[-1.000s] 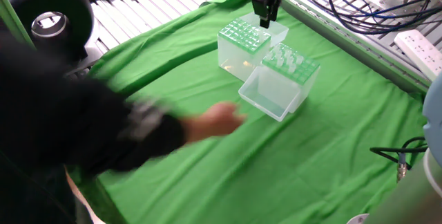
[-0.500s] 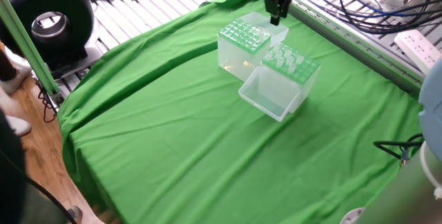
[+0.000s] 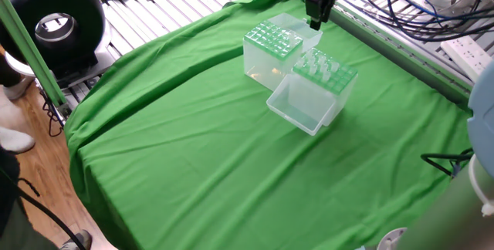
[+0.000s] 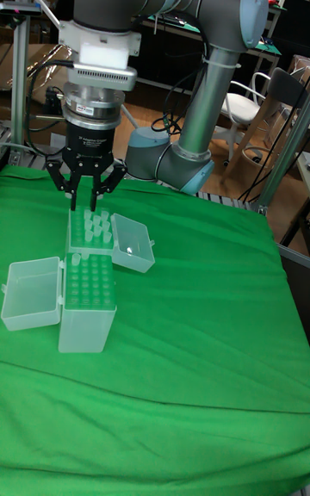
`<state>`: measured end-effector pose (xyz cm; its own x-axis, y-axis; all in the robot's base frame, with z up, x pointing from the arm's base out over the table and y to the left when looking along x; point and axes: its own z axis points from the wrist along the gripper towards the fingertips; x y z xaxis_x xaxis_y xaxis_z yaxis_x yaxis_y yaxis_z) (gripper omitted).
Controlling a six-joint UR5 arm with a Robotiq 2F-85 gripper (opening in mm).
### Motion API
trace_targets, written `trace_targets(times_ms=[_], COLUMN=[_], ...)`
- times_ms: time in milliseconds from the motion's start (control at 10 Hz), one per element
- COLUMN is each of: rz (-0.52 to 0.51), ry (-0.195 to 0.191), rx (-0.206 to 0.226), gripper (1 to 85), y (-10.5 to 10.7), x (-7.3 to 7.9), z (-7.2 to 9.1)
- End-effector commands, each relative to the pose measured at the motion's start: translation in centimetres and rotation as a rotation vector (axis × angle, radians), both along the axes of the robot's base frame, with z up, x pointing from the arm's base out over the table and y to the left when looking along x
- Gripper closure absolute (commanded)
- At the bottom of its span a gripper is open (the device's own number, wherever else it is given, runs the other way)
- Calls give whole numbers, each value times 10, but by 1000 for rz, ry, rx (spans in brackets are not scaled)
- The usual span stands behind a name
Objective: Insert a large pipette tip into the holder for large pipette tips
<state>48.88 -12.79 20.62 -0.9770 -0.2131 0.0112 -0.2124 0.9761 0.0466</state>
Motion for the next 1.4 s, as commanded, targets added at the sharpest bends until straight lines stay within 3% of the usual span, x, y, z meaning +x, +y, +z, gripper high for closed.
trace_targets(times_ms=[0, 200, 300, 500, 700, 800, 1000, 1300], rz=[22, 27, 26, 2, -21, -26, -29, -36], ry=[71, 75, 97, 103, 83, 81, 41, 25], rx=[2, 5, 4, 31, 54, 52, 45, 41], gripper=[493, 480, 480, 497, 497, 497, 503, 507], y=[-4, -3, -3, 4, 3, 2, -1, 3], x=[-20, -22, -27, -28, -61, -67, -67, -63], z=[0, 0, 0, 1, 6, 4, -20, -41])
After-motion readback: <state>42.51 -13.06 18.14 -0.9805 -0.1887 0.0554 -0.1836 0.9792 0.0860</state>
